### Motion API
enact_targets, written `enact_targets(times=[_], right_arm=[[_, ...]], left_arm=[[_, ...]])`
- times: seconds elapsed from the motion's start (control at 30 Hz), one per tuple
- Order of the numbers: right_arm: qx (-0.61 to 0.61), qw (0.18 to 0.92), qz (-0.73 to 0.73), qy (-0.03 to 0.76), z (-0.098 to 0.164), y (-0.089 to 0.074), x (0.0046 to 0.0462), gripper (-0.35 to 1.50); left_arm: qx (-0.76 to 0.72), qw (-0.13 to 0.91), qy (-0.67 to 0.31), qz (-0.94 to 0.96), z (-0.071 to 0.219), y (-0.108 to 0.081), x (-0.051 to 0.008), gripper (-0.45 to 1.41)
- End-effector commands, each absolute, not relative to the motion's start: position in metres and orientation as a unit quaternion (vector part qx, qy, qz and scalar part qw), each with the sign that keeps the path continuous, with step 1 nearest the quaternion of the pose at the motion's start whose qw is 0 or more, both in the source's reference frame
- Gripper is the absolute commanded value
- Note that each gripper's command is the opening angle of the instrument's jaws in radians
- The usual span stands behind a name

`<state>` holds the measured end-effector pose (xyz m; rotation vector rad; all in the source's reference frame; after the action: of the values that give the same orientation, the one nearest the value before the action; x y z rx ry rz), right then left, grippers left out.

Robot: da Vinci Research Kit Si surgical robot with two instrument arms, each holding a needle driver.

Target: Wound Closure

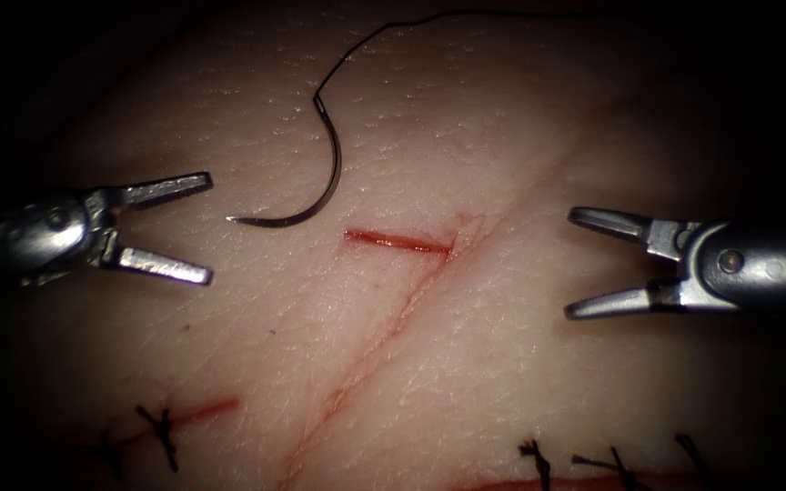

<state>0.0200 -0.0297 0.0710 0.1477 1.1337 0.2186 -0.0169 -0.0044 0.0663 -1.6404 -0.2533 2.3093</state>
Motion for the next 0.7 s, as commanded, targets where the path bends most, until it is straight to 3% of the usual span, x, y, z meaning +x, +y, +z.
enact_targets(times=[0.03,0.57,0.7], right_arm=[[0.072,0.835,0.102,0.536,0.0715,-0.0302,0.0207,0.57],[0.071,0.835,0.101,0.537,0.071,-0.0303,0.021,0.76],[0.069,0.833,0.105,0.538,0.071,-0.0301,0.0215,0.69]], left_arm=[[-0.571,0.147,-0.089,0.802,0.067,-0.0045,-0.0174,0.53],[-0.467,0.193,-0.074,0.86,0.067,-0.0046,-0.0182,0.53],[-0.433,0.199,-0.074,0.876,0.0676,-0.0049,-0.0187,0.55]])
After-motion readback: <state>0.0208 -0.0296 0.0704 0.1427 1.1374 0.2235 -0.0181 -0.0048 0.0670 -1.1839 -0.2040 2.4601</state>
